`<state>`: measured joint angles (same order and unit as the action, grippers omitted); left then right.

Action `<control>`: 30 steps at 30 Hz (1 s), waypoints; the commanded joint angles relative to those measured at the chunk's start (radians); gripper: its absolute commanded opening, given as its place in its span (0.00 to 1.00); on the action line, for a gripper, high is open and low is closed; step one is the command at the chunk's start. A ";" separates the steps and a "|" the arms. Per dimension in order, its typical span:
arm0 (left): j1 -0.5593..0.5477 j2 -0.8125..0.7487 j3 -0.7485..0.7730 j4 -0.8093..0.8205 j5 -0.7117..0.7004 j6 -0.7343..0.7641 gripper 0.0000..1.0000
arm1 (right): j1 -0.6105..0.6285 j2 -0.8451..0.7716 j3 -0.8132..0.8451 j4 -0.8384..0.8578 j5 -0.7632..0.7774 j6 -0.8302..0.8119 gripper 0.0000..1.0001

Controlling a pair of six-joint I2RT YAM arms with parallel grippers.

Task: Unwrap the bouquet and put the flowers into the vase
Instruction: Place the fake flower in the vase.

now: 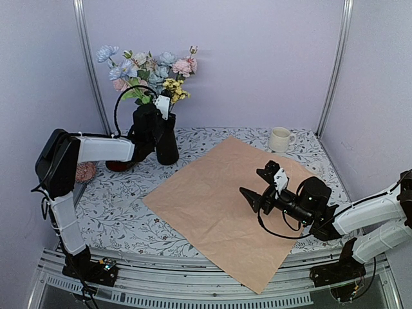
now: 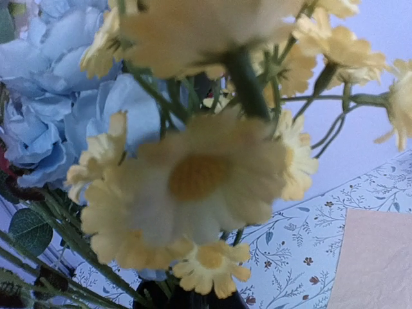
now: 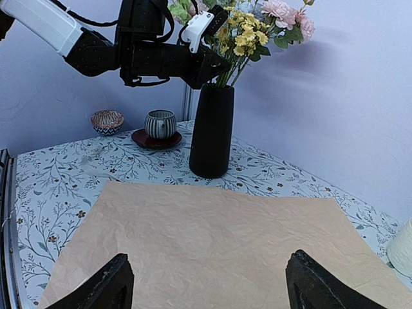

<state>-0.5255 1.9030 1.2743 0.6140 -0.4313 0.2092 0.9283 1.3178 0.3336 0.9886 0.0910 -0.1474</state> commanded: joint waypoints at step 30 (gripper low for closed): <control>-0.060 -0.113 -0.208 0.023 -0.010 -0.081 0.49 | -0.005 0.003 0.015 0.006 -0.014 -0.001 0.84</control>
<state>-0.5510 1.8477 1.1156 0.6090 -0.4393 0.1238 0.9283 1.3178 0.3340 0.9886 0.0906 -0.1474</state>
